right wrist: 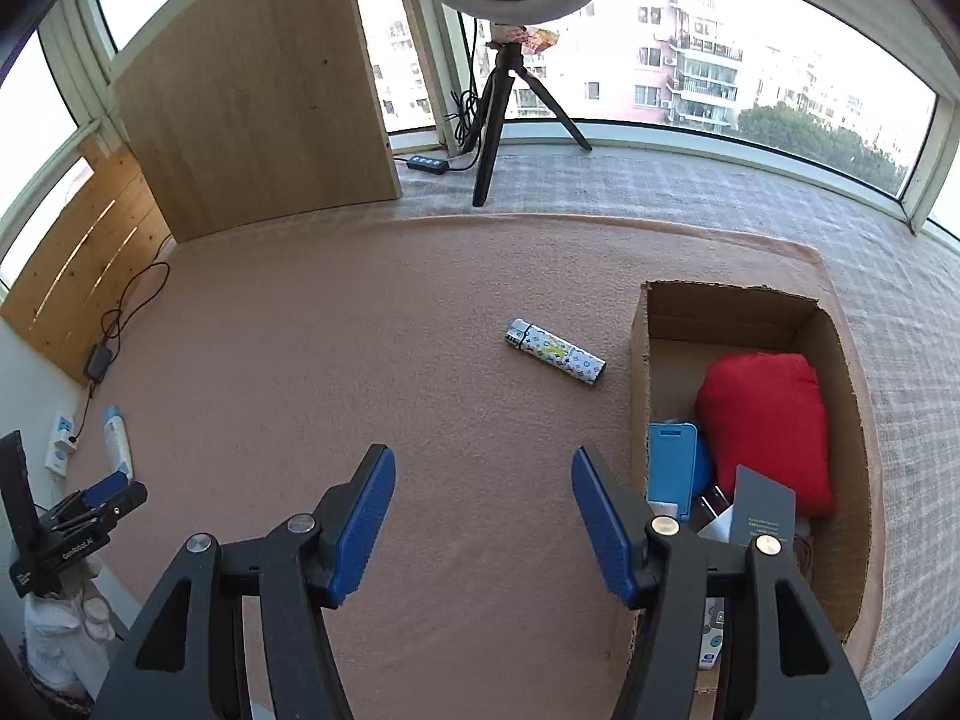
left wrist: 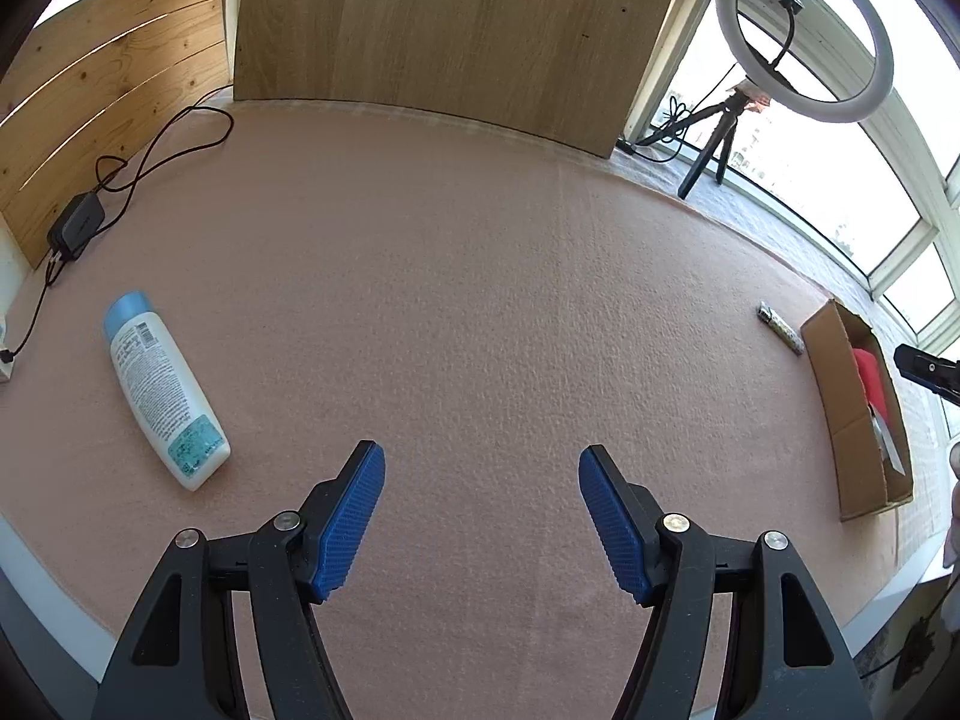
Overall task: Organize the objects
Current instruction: 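Move the left gripper to the blue-capped lotion bottle and grasp it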
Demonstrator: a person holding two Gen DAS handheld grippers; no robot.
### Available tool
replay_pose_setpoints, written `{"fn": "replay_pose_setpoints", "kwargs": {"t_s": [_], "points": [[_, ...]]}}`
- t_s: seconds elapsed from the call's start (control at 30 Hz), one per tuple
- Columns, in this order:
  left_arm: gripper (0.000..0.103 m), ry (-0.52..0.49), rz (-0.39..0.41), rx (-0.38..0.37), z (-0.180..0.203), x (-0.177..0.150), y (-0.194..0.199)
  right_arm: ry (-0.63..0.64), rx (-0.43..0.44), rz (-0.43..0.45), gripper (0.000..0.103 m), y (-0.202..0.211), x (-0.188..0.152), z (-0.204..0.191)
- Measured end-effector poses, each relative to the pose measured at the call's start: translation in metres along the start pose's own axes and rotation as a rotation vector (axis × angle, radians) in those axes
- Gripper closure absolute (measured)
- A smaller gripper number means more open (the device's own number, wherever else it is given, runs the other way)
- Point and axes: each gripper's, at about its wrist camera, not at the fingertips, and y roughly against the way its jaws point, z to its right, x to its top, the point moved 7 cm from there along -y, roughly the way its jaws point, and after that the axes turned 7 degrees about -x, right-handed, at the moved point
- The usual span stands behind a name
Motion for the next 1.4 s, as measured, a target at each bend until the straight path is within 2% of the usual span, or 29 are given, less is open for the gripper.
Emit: {"fn": "replay_pose_setpoints", "kwargs": {"t_s": [0.2,0.37,0.57,0.8,1.03,1.27,1.4], "points": [[0.032,0.071,0.038,0.053,-0.061,-0.001,0.021,0.080,0.154,-0.036,0.046,-0.023,0.015,-0.094],[0.032,0.152,0.073,0.094,-0.117,-0.003,0.035,0.195,0.242,-0.051,0.046,-0.046,0.025,-0.179],[0.032,0.230,0.100,0.104,-0.169,-0.007,0.039,0.292,0.354,-0.119,0.046,-0.082,0.030,-0.269],[0.032,0.276,0.090,0.058,-0.203,-0.003,0.032,0.372,0.453,-0.223,0.045,-0.116,0.020,-0.362],[0.033,0.305,0.085,-0.006,-0.218,0.000,0.020,0.415,0.520,-0.316,0.045,-0.141,0.009,-0.426],[0.034,0.314,0.083,-0.045,-0.218,0.004,0.012,0.438,0.569,-0.394,0.046,-0.161,0.001,-0.457],[0.038,0.315,0.082,-0.053,-0.218,0.003,0.009,0.429,0.594,-0.435,0.054,-0.169,-0.004,-0.466]]}}
